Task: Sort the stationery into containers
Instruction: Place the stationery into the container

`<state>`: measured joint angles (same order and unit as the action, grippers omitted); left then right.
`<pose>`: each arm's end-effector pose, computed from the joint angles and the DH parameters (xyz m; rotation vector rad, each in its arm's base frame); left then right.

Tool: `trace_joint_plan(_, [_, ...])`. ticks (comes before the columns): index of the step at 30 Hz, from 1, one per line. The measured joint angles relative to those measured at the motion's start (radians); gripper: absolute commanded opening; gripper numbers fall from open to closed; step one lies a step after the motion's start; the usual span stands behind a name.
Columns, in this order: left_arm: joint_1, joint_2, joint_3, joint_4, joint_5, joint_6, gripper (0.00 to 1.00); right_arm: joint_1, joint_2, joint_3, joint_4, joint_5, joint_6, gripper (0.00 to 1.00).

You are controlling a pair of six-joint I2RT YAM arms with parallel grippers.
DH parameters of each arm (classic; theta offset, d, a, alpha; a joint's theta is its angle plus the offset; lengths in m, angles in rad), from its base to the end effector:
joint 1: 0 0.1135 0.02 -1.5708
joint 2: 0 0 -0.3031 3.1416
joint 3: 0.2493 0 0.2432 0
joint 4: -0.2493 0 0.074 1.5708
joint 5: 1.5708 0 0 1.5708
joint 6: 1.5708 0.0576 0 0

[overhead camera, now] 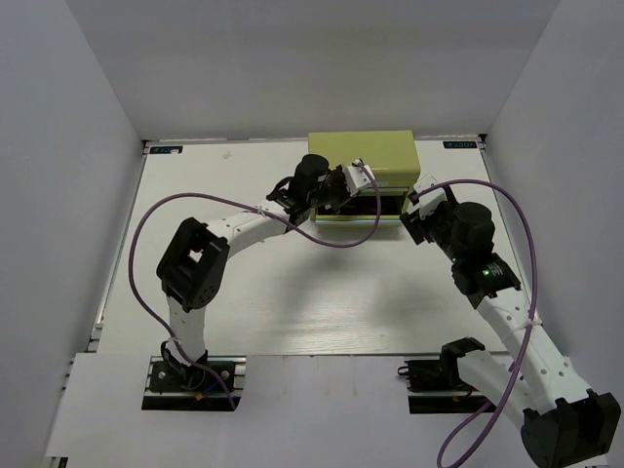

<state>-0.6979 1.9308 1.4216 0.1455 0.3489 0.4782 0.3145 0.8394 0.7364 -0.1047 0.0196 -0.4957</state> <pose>0.3563 -0.3245 0.2891 1.2641 1.4738 -0.4833 0.1781 0.0567 0.3474 -0.6888 1.6422 -0.1481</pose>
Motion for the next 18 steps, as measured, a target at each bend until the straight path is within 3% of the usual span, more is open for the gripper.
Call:
trace_joint_plan(2, [-0.003,0.008,0.01,0.012,-0.003,0.004,0.18,0.0,-0.001,0.0,0.0,-0.001,0.0,0.73])
trace_joint_plan(3, [-0.005,0.013,0.012,0.014,-0.006,0.005,0.29,0.0,-0.001,0.0,0.0,-0.001,0.0,0.73])
trace_joint_plan(4, [-0.006,0.017,0.012,0.015,-0.008,0.006,0.33,0.0,-0.001,0.0,0.0,-0.001,0.0,0.73])
trace_joint_plan(11, [-0.014,0.037,0.012,0.011,-0.025,0.003,0.57,0.0,-0.009,0.0,-0.001,-0.002,0.0,0.73])
trace_joint_plan(15, [-0.022,0.037,0.012,0.013,-0.029,-0.001,0.59,0.0,-0.011,0.0,-0.001,-0.008,0.0,0.73])
trace_joint_plan(17, [-0.026,0.035,0.012,0.014,-0.034,-0.011,0.59,0.0,-0.011,0.0,-0.002,-0.024,-0.002,0.65])
trace_joint_plan(18, [-0.027,0.032,0.012,0.014,-0.038,-0.023,0.56,0.0,-0.011,0.0,-0.004,-0.031,-0.004,0.46])
